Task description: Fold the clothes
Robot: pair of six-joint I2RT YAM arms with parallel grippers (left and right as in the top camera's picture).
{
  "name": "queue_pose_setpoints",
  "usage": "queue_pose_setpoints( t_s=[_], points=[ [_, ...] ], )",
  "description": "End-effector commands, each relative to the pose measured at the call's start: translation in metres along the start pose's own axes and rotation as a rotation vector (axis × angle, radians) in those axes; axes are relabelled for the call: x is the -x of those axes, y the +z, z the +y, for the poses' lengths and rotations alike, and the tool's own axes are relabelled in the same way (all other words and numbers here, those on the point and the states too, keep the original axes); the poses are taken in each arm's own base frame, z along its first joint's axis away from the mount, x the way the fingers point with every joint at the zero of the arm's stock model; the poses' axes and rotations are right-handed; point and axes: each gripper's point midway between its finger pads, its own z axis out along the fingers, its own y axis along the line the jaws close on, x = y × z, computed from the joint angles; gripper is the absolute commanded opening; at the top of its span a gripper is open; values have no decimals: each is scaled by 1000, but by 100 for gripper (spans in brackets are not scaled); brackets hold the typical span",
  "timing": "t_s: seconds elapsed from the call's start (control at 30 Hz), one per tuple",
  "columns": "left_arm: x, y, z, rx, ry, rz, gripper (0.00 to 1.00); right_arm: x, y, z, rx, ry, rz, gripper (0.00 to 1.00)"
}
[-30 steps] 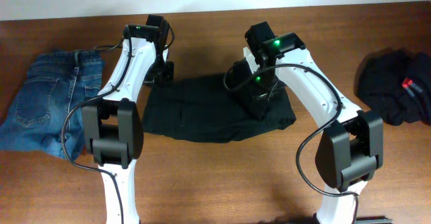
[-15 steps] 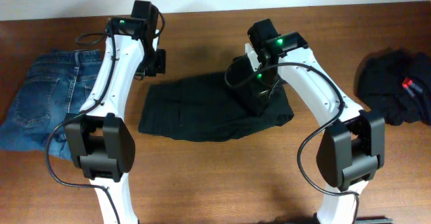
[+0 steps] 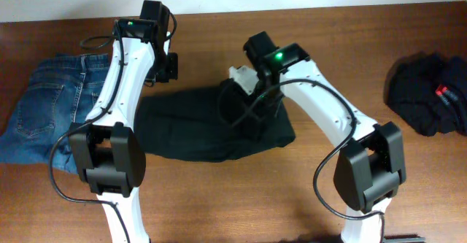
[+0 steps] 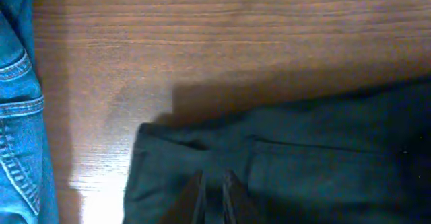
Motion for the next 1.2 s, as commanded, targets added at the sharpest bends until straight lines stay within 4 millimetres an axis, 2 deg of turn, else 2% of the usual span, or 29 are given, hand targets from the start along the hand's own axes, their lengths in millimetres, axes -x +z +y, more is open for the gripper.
queue_pose_setpoints(
  t_s=[0.0,0.1,0.2,0.23,0.27,0.4,0.47,0.53,0.6,0.67,0.73,0.8,0.93,1.07,1.13,1.17],
  points=[
    [4,-11,3,8,-15,-31,11,10,-6,10,45,-49,-45,40],
    [4,-11,3,8,-15,-31,11,10,-6,10,44,-49,-45,38],
    [4,-11,3,8,-15,-31,11,11,-6,9,39,-50,-50,29],
    [4,-11,3,8,-15,-31,11,12,-6,7,36,-48,-55,17],
    [4,-11,3,8,-15,-30,11,13,-6,6,34,-39,-61,16],
    [4,-11,3,8,-15,-30,11,13,-7,3,33,-33,-63,30],
    [4,-11,3,8,-15,-30,11,13,-7,4,37,-34,-65,33],
    [4,-11,3,8,-15,-30,11,15,-8,9,65,-42,-76,44],
    [5,-11,3,8,-15,-31,11,20,-11,24,150,-86,-111,56],
    [4,-11,3,8,-15,-30,11,26,-19,47,279,-166,-166,67],
    [4,-11,3,8,-14,-30,11,31,-30,68,391,-252,-225,71],
    [4,-11,3,8,-14,-30,11,34,-36,74,426,-278,-254,72],
    [4,-11,3,8,-14,-29,12,39,-44,66,404,-270,-274,73],
    [4,-11,3,8,-14,-29,12,43,-64,44,367,-236,-309,74],
    [4,-11,3,7,-14,-28,12,44,-77,23,316,-180,-324,74],
    [4,-11,2,2,-14,-26,12,44,-83,6,266,-108,-322,74]
  ],
)
